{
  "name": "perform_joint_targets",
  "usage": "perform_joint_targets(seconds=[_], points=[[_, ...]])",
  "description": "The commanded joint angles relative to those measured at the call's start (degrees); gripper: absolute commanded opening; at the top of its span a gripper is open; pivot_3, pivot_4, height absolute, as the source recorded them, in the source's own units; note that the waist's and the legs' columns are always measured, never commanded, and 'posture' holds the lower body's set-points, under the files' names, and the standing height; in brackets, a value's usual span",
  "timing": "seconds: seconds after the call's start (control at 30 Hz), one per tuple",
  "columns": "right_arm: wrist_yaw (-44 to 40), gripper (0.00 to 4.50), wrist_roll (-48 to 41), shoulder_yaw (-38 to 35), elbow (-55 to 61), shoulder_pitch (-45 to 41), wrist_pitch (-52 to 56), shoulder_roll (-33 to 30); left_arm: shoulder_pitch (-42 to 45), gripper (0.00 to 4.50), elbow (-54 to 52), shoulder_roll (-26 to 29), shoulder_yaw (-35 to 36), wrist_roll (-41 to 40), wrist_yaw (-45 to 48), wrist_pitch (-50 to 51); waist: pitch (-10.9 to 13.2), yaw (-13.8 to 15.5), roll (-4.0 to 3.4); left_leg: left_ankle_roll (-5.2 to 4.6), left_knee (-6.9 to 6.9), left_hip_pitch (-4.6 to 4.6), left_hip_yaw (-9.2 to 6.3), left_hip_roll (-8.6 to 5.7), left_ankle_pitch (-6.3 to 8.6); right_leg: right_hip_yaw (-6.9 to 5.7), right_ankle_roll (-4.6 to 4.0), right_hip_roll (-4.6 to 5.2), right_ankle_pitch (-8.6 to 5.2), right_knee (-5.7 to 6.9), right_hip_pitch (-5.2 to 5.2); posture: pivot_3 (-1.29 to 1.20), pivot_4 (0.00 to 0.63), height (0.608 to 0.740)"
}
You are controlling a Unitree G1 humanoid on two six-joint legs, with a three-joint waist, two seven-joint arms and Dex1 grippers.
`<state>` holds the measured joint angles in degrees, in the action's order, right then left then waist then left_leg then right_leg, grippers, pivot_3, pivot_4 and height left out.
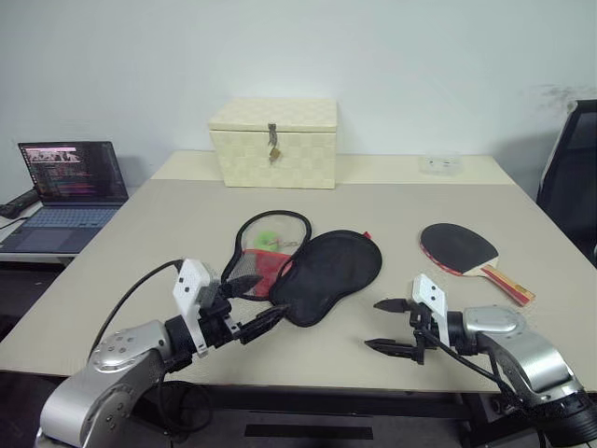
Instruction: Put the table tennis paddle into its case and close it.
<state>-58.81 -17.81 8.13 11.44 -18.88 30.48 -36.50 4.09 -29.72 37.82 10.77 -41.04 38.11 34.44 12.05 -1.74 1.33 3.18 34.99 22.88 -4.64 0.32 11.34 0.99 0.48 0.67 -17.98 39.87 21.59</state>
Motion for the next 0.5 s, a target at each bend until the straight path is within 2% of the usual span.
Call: perform_joint_targets(seconds=[0.03, 0.13, 0.23, 0.3, 0.5], points=[[-0.28, 4.46, -0.90, -1.83, 2.01, -0.57, 0.53, -2.14, 1.14, 4.50, 1.71, -0.78, -0.43, 2.03, 0.94, -3.03, 0.00, 0.01, 0.00, 0.00, 0.00, -0.01, 0.00, 0.00, 0.00, -0.01, 0.00, 0.00, 0.00, 0.00, -0.02, 0.00, 0.150, 0.740], [0.28, 4.46, -0.82, -2.27, 1.55, -1.19, 0.41, -2.97, 2.62, 4.50, 4.55, -1.73, -1.08, 4.00, 1.93, -5.60, 0.00, 0.04, 0.00, 0.00, 0.01, -0.03, -0.01, 0.00, 0.00, -0.02, 0.00, 0.00, 0.00, 0.00, -0.04, 0.00, 0.150, 0.740], [1.01, 4.46, -1.64, -2.62, 2.82, -2.39, 2.89, -3.64, 5.66, 4.50, 6.88, -2.43, -0.10, 2.05, 3.04, -4.98, 0.02, 0.05, 0.03, 0.00, 0.01, 0.00, -0.01, 0.00, 0.00, -0.02, 0.00, -0.01, 0.00, -0.01, -0.03, 0.00, 0.150, 0.740], [1.85, 4.46, -2.23, -2.93, 3.84, -2.53, 4.82, -3.70, 6.38, 4.50, 8.82, -1.02, 0.02, 1.37, 6.82, -4.94, 0.01, 0.00, 0.03, 0.00, 0.01, 0.00, 0.00, 0.00, 0.00, -0.02, 0.00, -0.01, 0.00, -0.01, -0.02, 0.00, 0.150, 0.740], [11.17, 4.46, -7.96, -5.21, 6.90, -5.05, 19.11, 2.95, 8.77, 4.50, 16.26, 5.03, 3.15, -1.56, 17.07, -3.48, 0.02, -0.16, 0.02, 0.00, -0.02, 0.01, 0.00, 0.20, 0.00, -0.01, -0.12, -0.24, 0.07, 0.01, 0.08, 0.00, 0.150, 0.740]])
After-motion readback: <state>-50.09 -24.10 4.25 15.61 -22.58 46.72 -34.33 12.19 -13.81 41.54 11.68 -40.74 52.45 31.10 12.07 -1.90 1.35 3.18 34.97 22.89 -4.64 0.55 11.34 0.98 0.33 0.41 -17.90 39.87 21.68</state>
